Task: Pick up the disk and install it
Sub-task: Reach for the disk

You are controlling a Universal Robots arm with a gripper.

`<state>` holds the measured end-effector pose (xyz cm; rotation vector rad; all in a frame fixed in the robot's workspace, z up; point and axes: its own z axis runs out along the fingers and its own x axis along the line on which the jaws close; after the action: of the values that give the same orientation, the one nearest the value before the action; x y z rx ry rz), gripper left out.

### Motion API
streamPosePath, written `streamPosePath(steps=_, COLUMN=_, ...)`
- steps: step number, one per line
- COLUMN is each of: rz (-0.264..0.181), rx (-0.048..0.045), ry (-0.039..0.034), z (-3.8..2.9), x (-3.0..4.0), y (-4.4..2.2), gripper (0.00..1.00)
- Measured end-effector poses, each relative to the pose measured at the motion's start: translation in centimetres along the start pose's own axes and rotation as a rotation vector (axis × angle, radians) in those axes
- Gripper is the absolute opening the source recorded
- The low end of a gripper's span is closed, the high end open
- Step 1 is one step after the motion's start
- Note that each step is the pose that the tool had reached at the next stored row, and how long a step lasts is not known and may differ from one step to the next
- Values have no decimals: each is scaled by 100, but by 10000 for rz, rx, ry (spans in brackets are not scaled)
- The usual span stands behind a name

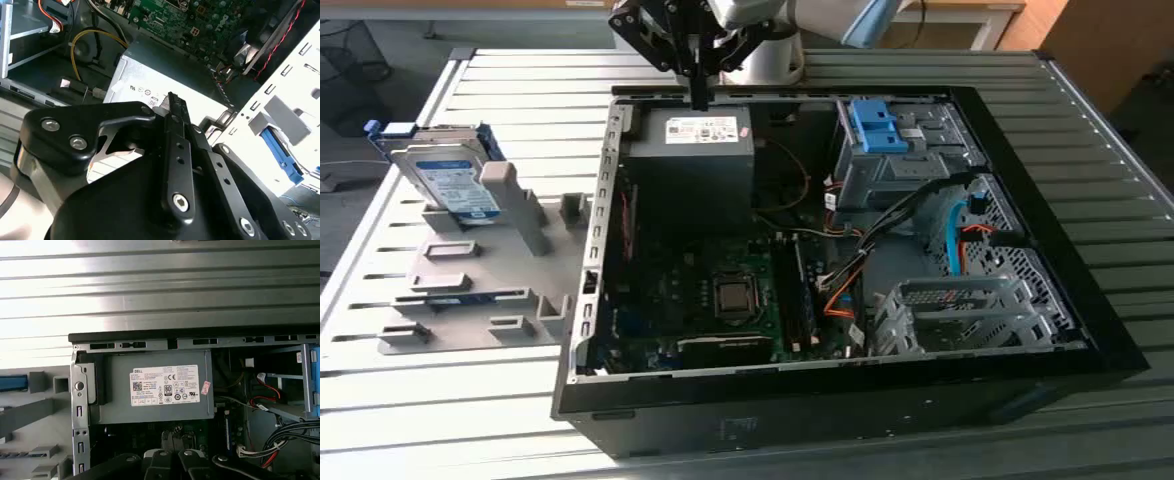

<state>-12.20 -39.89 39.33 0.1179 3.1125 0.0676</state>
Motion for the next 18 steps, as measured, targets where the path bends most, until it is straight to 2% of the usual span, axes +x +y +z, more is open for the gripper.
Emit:
streamPosePath(steps=11, rz=0, rx=0, ry=0, z=-1, x=31, y=-2, gripper=11)
streamPosePath(steps=18, rz=0, rx=-1, ry=-1, z=-1, x=102, y=18, gripper=11)
